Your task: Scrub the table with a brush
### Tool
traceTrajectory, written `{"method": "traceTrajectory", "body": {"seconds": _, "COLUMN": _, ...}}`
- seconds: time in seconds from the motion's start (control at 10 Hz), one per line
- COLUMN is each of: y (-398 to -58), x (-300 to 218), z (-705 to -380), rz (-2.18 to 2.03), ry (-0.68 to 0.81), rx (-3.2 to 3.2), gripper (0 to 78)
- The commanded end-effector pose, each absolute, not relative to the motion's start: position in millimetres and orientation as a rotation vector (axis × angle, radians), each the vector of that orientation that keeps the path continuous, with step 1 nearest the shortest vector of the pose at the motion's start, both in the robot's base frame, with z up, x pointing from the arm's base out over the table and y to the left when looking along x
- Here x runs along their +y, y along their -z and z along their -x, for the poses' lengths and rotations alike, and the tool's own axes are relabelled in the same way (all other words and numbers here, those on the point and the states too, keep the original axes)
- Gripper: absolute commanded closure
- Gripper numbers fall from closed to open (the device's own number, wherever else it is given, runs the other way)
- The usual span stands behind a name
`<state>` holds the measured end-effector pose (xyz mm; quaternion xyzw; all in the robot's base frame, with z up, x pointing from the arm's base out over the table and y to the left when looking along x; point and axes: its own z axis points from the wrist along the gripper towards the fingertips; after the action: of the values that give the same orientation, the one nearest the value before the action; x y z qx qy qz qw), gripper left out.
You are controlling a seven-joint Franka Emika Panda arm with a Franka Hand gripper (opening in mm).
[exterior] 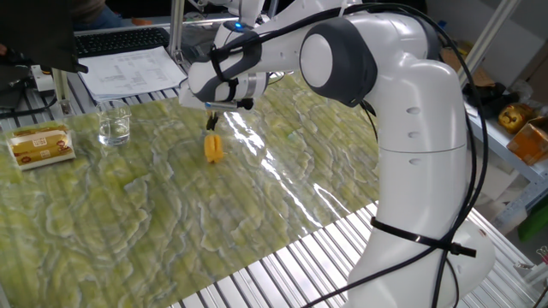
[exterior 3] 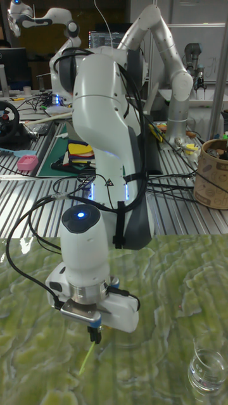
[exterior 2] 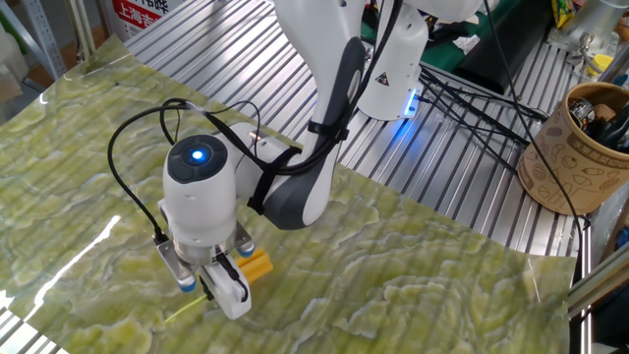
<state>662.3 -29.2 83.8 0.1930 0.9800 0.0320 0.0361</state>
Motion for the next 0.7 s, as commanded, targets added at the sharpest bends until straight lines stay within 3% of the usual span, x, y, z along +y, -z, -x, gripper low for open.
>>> {"method": "traceTrajectory", "body": {"seconds": 0.1, "y": -87.4, "x": -17.4, "z": -671.2, "rz": -0.649, "ry": -0.19, "rx": 2.991, "gripper": 76.4}}
{"method": "traceTrajectory", "body": {"seconds": 0.4, "y": -80.1, "x": -16.0, "z": -679.1, "rz": -0.661, "ry": -0.235, "rx": 2.971, "gripper": 76.4}}
{"method": "traceTrajectory", "body": {"seconds": 0.7, "y": -69.6, "x": -16.8, "z": -685.0, "rz": -0.61, "ry": -0.176, "rx": 2.969, "gripper": 76.4}}
